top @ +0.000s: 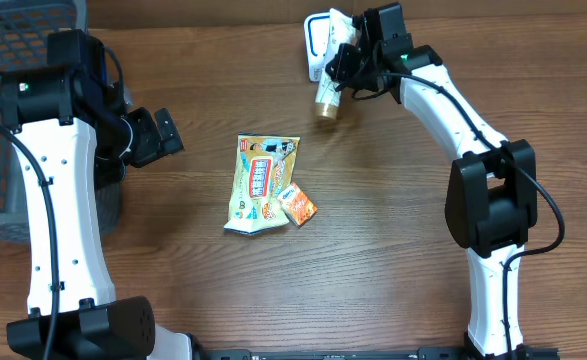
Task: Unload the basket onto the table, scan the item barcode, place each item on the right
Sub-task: 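Hold the white tube up against the white scanner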
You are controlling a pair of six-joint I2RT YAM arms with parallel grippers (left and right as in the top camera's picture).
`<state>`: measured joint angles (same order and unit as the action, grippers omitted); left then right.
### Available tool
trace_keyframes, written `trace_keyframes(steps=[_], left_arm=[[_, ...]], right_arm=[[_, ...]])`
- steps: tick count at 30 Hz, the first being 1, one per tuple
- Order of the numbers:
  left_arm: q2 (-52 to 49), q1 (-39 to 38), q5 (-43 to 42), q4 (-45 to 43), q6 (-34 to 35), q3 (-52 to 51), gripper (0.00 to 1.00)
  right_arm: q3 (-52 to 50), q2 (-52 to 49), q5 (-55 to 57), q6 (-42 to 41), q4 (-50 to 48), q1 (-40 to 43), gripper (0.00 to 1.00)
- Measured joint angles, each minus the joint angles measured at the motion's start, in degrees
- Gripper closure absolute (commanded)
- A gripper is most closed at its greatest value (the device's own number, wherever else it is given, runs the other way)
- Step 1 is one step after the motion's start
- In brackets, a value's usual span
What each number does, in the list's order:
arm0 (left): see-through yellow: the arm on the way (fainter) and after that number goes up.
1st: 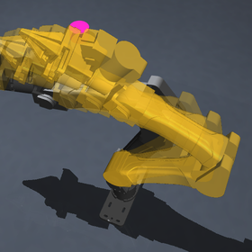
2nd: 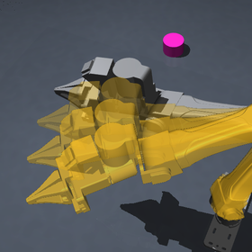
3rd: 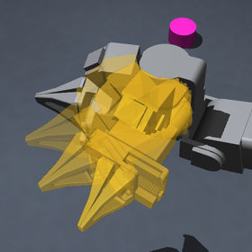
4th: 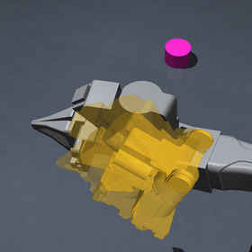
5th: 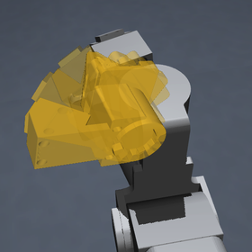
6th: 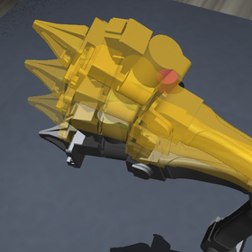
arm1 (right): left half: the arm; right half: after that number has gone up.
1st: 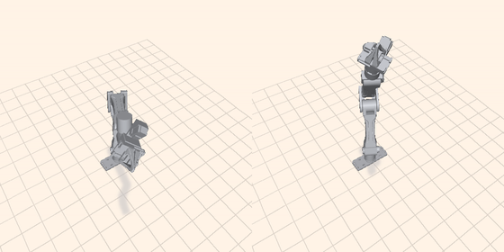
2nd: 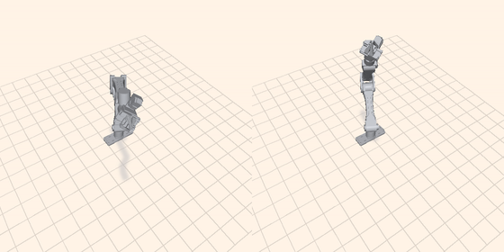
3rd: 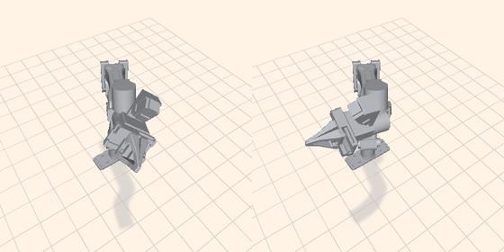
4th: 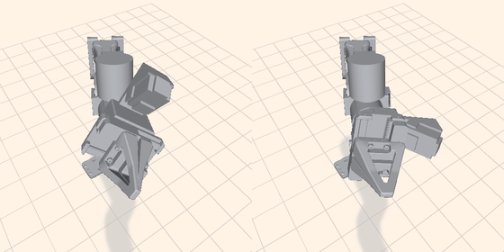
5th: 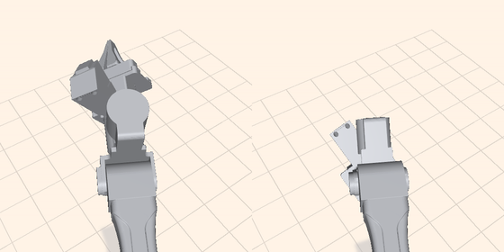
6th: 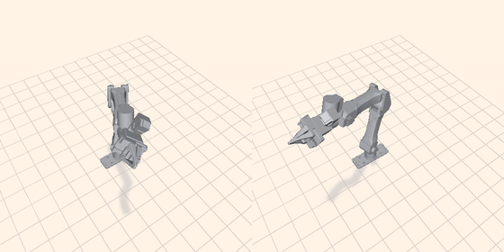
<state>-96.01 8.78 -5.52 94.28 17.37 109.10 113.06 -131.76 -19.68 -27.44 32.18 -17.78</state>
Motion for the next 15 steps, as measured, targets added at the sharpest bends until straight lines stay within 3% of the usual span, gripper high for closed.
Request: trace_keyframes(steps=[15], left_arm=[[0.0,0.0,0.0,0.0,0.0,0.0,0.0]], right_arm=[[0.0,-0.7,1.1,-3.5,-8.7,-1.4,0.96]])
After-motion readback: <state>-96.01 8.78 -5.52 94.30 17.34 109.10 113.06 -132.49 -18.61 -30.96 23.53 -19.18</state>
